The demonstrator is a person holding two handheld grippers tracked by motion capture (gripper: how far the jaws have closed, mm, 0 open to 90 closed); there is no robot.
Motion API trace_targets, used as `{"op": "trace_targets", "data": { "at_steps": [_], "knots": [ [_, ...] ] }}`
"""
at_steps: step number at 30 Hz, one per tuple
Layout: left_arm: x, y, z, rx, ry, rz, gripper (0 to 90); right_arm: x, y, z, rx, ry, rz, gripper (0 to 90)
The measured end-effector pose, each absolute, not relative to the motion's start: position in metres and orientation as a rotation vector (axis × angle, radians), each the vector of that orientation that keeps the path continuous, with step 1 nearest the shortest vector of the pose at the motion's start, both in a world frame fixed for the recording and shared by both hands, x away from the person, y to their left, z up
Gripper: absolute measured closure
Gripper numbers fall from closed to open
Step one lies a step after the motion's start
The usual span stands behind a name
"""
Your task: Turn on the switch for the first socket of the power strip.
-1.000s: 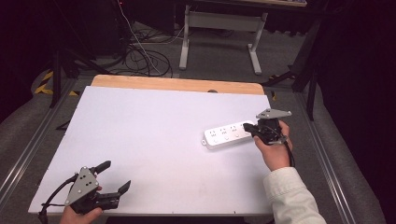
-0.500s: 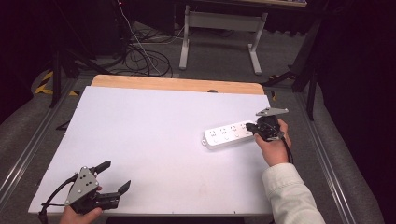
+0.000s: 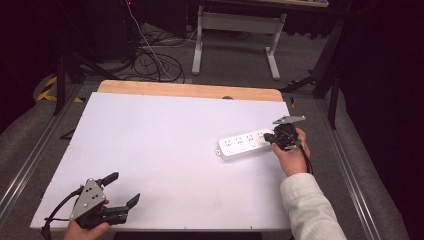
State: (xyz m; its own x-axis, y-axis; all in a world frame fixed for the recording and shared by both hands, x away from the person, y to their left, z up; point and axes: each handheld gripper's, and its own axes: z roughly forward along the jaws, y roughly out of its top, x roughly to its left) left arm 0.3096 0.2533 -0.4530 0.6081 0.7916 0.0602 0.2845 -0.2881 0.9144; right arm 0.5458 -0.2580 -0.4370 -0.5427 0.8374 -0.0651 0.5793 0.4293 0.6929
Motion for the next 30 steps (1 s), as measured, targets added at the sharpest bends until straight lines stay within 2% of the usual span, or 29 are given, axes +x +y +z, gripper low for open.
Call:
{"op": "trace_targets", "data": {
  "at_steps": [30],
  "knots": [
    [0.31, 0.253, -0.453, 1.848, 0.865, 0.647, 12.3, 0.547, -0.254, -0.448, 1.202, 2.286, 0.828, 90.0]
  ]
}}
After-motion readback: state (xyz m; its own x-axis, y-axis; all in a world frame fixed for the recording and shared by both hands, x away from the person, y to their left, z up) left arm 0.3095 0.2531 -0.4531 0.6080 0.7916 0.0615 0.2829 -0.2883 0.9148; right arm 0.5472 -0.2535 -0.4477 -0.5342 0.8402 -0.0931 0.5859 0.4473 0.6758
